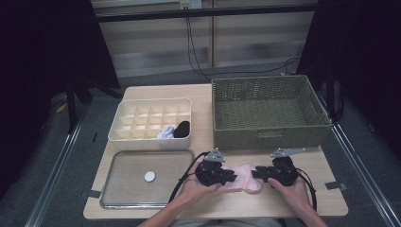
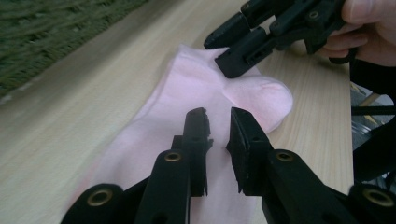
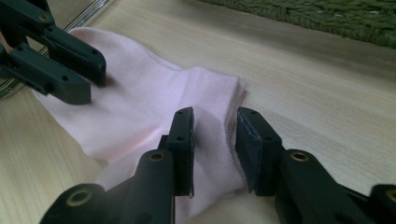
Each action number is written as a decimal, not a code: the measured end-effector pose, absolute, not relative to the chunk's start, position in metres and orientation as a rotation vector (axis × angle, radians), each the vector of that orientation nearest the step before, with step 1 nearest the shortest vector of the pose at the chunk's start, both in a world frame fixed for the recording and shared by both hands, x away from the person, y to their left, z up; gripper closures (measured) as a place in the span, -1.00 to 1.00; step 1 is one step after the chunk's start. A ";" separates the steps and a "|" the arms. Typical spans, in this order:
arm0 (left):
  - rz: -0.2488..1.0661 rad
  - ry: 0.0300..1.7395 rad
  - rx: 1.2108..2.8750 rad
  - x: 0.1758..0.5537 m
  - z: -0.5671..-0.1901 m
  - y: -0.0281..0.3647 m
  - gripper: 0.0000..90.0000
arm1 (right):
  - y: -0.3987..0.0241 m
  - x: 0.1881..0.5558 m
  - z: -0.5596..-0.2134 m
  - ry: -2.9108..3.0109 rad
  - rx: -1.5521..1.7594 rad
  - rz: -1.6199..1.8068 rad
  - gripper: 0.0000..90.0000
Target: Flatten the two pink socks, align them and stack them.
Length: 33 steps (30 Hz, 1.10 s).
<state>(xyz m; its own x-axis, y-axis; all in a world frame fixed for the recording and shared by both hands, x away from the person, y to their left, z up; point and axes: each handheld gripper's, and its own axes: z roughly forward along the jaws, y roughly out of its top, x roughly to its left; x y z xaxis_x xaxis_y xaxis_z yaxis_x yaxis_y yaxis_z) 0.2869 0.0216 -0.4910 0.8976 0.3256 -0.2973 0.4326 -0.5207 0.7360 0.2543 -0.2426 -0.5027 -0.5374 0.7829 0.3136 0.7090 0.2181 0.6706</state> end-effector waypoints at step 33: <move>-0.151 0.557 2.209 0.282 -0.503 0.022 0.81 | -0.236 0.259 -0.488 2.385 1.492 1.383 0.88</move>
<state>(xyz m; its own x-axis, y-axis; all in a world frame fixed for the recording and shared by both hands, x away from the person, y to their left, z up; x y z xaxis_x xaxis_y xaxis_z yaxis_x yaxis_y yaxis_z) 0.2824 0.0218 -0.5035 0.8942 0.3406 -0.2904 0.4406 -0.5552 0.7054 0.2588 -0.2361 -0.4884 -0.5467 0.7273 0.4148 0.7213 0.1576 0.6744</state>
